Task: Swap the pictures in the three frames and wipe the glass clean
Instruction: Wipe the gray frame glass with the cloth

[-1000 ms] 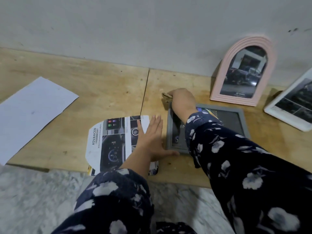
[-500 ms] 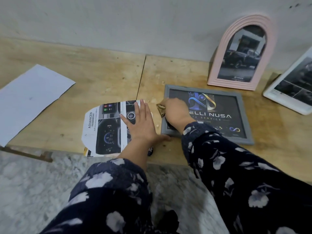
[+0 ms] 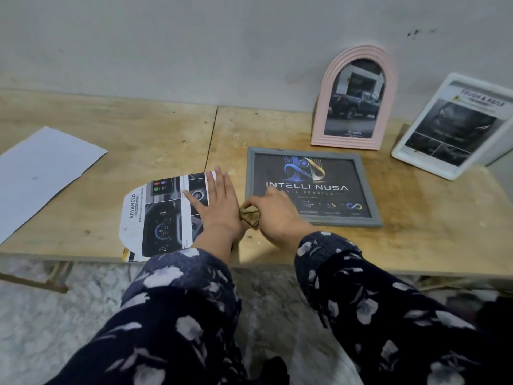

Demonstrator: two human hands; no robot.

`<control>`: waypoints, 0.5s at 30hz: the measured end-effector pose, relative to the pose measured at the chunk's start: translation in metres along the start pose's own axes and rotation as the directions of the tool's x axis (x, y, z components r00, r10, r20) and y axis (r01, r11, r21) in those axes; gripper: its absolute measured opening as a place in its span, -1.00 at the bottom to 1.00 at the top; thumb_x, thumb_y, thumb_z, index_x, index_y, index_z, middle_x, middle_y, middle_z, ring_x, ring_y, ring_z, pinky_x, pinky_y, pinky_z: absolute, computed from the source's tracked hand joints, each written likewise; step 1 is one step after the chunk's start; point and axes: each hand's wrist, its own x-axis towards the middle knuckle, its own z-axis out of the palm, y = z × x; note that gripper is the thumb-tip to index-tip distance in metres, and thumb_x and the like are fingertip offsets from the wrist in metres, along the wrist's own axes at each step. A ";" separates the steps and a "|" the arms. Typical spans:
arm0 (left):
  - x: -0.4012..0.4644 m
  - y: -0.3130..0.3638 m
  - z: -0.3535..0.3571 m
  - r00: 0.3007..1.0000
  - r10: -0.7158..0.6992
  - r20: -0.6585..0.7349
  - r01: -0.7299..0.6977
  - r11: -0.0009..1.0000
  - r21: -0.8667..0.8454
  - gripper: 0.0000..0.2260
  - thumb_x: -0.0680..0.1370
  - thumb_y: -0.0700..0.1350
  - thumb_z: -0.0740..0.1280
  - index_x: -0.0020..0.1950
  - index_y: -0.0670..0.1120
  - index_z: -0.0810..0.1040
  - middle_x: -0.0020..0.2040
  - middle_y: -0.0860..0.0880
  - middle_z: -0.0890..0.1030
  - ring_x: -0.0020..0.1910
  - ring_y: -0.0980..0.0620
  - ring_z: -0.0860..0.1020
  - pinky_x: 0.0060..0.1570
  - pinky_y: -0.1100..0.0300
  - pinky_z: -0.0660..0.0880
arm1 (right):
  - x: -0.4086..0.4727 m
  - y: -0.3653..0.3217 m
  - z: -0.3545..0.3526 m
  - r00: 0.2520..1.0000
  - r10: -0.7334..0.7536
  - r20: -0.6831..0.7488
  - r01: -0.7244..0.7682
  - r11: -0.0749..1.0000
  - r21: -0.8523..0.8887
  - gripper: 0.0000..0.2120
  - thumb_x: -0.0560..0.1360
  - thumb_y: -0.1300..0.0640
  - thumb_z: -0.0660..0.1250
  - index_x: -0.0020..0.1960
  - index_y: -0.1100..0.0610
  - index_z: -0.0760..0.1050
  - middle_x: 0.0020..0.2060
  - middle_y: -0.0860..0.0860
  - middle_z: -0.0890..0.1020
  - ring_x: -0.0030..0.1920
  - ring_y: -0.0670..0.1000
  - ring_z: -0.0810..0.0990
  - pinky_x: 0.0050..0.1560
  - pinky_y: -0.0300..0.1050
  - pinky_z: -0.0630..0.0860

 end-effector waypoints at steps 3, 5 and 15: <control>-0.004 0.002 0.000 1.000 -0.011 -0.004 0.011 1.000 0.027 0.08 0.46 0.21 0.38 0.52 -0.21 -0.38 0.49 -0.15 -0.47 0.47 -0.15 -0.46 0.27 -0.54 -0.21 | -0.007 0.001 -0.004 1.000 0.001 0.024 -0.002 1.000 0.007 -0.72 0.49 0.04 0.35 0.19 -0.13 0.52 -0.06 0.03 0.32 0.12 0.19 0.40 0.14 -0.05 0.37; -0.008 0.003 -0.001 1.000 -0.007 0.009 0.007 0.999 0.034 0.10 0.43 0.29 0.36 0.52 -0.19 -0.37 0.49 -0.14 -0.46 0.47 -0.14 -0.45 0.27 -0.53 -0.25 | -0.007 0.005 -0.014 0.998 0.012 0.054 -0.014 0.999 0.042 -0.75 0.51 0.13 0.27 0.13 -0.13 0.54 -0.05 0.04 0.32 0.11 0.21 0.42 0.16 -0.04 0.39; -0.004 -0.014 -0.011 0.944 0.324 0.063 -0.327 0.944 0.048 -0.20 0.52 0.17 0.34 0.60 -0.01 -0.05 0.59 0.08 -0.09 0.56 0.05 -0.17 0.47 -0.18 -0.18 | -0.010 0.014 -0.042 0.996 0.059 -0.065 -0.042 0.972 0.232 -0.65 0.49 0.27 0.27 0.04 -0.14 0.63 -0.02 0.06 0.48 -0.09 0.09 0.52 0.02 -0.13 0.45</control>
